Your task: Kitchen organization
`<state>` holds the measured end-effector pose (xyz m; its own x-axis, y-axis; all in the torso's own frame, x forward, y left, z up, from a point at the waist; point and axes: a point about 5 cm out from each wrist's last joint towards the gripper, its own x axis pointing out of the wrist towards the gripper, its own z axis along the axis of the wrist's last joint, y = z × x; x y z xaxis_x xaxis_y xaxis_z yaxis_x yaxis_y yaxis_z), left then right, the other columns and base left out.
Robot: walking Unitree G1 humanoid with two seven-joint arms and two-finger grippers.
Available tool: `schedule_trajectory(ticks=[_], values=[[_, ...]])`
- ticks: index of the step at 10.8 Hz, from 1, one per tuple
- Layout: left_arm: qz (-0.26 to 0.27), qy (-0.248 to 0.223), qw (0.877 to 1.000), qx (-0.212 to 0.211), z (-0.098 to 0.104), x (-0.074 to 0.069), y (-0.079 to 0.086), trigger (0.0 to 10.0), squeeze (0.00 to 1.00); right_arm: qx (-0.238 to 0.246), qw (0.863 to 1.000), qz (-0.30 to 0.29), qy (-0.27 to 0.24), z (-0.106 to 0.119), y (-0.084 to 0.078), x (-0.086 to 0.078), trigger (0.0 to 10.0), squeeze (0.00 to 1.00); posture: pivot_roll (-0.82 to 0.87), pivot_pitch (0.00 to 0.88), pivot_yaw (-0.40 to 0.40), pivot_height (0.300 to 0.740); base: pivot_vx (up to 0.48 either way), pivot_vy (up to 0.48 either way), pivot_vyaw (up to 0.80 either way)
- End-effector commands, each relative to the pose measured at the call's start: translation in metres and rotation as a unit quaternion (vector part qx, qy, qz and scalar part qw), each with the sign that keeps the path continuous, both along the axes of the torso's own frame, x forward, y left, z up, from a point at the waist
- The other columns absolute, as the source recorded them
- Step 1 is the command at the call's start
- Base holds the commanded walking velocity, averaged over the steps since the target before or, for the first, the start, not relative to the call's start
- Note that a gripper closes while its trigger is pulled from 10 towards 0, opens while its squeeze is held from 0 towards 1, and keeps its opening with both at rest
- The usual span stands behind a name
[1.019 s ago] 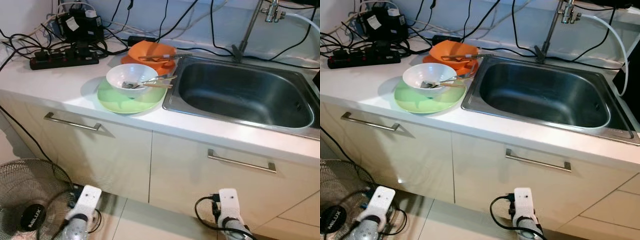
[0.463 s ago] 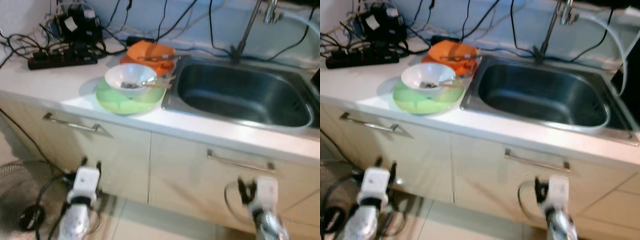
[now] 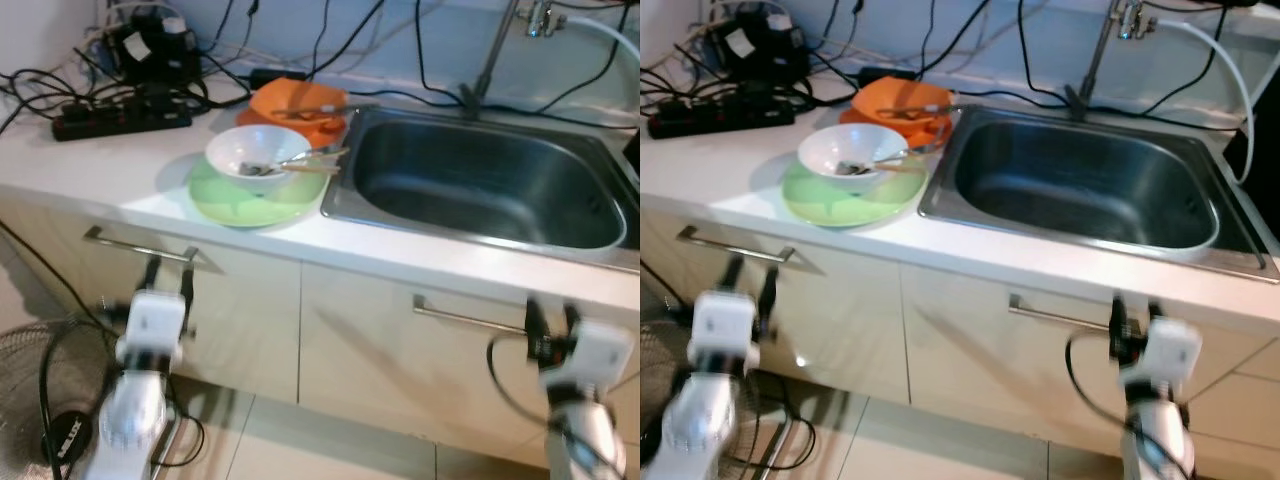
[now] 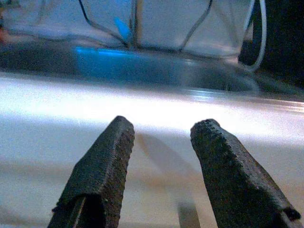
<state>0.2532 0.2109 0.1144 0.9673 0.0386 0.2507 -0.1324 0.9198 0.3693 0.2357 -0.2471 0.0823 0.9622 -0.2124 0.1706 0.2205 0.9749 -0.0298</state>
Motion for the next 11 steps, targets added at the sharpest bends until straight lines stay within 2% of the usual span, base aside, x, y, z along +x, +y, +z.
schedule_trajectory(ticks=[1, 3, 4, 5, 6, 7, 8, 9, 11], values=[[-0.013, -0.026, 1.0, 0.005, 0.02, 0.009, -0.005, 10.0, 0.0, 0.004, 0.999, 0.008, -0.04, 0.024, 0.005, 0.013, 10.0, 0.0, 0.16, 0.016, -0.03, 0.74, 0.0, 0.0, 0.0], [-0.034, -0.057, 0.998, -0.008, 0.044, 0.021, -0.021, 10.0, 0.0, 0.007, 0.995, 0.044, -0.087, 0.061, 0.021, 0.033, 10.0, 0.0, 0.16, 0.008, -0.039, 0.74, 0.0, 0.0, 0.0], [-0.055, -0.063, 0.996, -0.038, 0.053, 0.028, -0.037, 10.0, 0.0, 0.022, 0.993, 0.067, -0.092, 0.072, 0.035, 0.043, 10.0, 0.0, 0.16, 0.0, -0.042, 0.74, 0.0, 0.0, 0.0], [-0.064, -0.063, 0.995, -0.047, 0.055, 0.032, -0.044, 10.0, 0.0, 0.025, 0.993, 0.081, -0.087, 0.074, 0.041, 0.048, 10.0, 0.0, 0.16, 0.0, -0.042, 0.74, 0.0, 0.0, 0.0], [-0.091, -0.065, 0.992, -0.057, 0.059, 0.044, -0.062, 10.0, 0.0, 0.032, 0.99, 0.11, -0.077, 0.075, 0.056, 0.064, 10.0, 0.0, 0.17, 0.0, -0.046, 0.74, 0.0, 0.0, 0.0], [-0.106, -0.072, 0.99, -0.054, 0.064, 0.052, -0.073, 10.0, 0.0, 0.048, 0.988, 0.126, -0.074, 0.078, 0.067, 0.077, 10.0, 0.0, 0.17, 0.0, -0.042, 0.74, 0.0, 0.0, 0.0], [-0.123, -0.085, 0.987, -0.059, 0.075, 0.067, -0.091, 10.0, 0.0, 0.061, 0.981, 0.174, -0.064, 0.086, 0.096, 0.101, 10.0, 0.0, 0.18, 0.0, -0.052, 0.74, 0.0, 0.0, 0.0], [-0.13, -0.09, 0.986, -0.053, 0.078, 0.071, -0.096, 10.0, 0.0, 0.074, 0.978, 0.185, -0.062, 0.089, 0.106, 0.107, 10.0, 0.0, 0.19, 0.0, -0.057, 0.74, 0.0, 0.0, 0.0], [-0.127, -0.094, 0.986, -0.053, 0.081, 0.075, -0.095, 10.0, 0.0, 0.078, 0.974, 0.204, -0.054, 0.086, 0.122, 0.109, 10.0, 0.0, 0.19, 0.0, -0.06, 0.74, 0.0, -0.272, 0.0]])
